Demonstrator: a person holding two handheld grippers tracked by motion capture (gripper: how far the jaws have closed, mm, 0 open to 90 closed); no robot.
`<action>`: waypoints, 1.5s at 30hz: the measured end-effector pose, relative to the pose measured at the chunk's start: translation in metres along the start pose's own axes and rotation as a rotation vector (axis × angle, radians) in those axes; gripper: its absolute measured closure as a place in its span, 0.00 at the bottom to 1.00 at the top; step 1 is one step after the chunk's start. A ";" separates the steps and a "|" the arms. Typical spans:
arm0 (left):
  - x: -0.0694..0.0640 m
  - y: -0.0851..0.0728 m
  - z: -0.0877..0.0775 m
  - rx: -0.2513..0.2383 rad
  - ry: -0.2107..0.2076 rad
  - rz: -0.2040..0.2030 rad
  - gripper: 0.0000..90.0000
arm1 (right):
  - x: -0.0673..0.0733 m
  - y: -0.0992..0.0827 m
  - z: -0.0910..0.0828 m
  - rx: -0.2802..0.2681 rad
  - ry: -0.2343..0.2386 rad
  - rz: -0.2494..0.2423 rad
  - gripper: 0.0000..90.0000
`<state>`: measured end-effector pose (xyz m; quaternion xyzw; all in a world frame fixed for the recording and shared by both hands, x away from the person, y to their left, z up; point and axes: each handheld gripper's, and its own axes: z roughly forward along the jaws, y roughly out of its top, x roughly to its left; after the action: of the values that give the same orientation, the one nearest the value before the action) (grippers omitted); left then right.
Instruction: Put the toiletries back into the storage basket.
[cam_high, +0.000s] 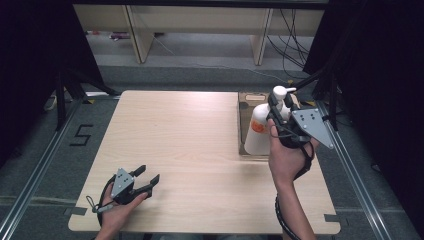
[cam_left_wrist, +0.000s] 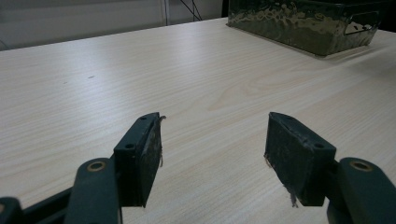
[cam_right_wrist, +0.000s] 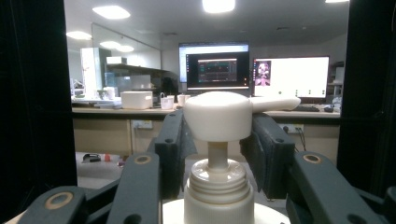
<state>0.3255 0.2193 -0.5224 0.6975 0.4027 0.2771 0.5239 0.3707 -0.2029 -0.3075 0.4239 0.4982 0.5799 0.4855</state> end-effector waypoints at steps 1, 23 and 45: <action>0.000 0.000 0.000 0.001 0.000 0.001 0.40 | 0.001 0.001 0.001 0.005 0.001 0.008 0.67; 0.000 0.000 0.000 -0.001 -0.002 -0.006 0.40 | 0.000 0.003 0.030 0.003 -0.021 0.000 0.67; 0.001 0.000 0.000 0.000 -0.002 -0.006 0.40 | -0.004 -0.017 0.054 0.037 -0.040 -0.013 0.67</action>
<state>0.3258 0.2197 -0.5224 0.6965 0.4045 0.2747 0.5251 0.4269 -0.1973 -0.3166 0.4409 0.5021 0.5588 0.4911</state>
